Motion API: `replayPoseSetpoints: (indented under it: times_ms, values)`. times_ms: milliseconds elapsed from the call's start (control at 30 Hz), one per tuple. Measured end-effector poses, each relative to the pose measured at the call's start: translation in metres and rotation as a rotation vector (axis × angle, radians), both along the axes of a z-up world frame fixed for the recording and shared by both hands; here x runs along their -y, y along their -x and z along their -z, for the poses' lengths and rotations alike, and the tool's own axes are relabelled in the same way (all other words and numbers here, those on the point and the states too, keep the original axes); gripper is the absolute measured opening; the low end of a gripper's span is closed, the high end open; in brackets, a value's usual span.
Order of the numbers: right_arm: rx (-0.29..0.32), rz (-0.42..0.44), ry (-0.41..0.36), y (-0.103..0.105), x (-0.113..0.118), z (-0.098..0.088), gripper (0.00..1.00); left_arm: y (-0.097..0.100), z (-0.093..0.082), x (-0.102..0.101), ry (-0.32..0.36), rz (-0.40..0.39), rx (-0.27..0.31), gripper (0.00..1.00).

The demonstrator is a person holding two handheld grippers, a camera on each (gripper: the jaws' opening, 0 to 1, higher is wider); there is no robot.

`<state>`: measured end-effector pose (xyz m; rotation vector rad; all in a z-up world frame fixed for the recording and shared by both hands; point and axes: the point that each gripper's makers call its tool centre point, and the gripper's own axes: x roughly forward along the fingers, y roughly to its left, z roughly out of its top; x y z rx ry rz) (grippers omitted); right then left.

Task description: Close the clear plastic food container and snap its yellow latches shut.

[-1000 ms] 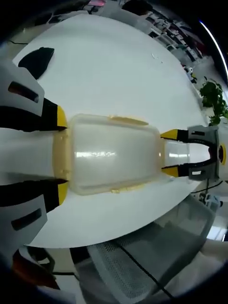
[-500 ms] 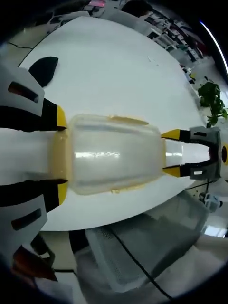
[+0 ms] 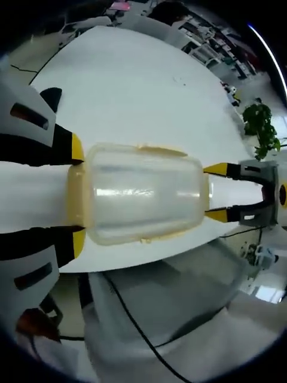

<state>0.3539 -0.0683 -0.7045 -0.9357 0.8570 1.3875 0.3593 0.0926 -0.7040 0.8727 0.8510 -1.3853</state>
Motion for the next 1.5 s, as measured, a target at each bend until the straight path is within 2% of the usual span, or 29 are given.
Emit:
replayPoseSetpoints:
  times_ms: [267,600,1033,1233,1500]
  values:
    - [-0.003,0.003,-0.013,0.003,0.021,-0.016,0.36,0.003,-0.017,0.022,-0.012,-0.006,-0.002,0.37]
    - [0.001,0.019,-0.005,0.008,0.06,-0.023,0.36,0.005,-0.02,0.059,-0.034,0.004,0.0,0.37]
    - [0.016,0.033,0.013,0.012,0.103,-0.024,0.36,0.008,-0.018,0.104,-0.051,0.025,0.001,0.37]
    - [0.003,0.033,0.017,0.015,0.124,-0.018,0.36,0.01,-0.012,0.125,-0.061,0.031,-0.012,0.37]
    - [0.002,0.049,0.012,0.015,0.143,-0.01,0.36,0.006,-0.007,0.143,-0.075,0.046,0.002,0.36]
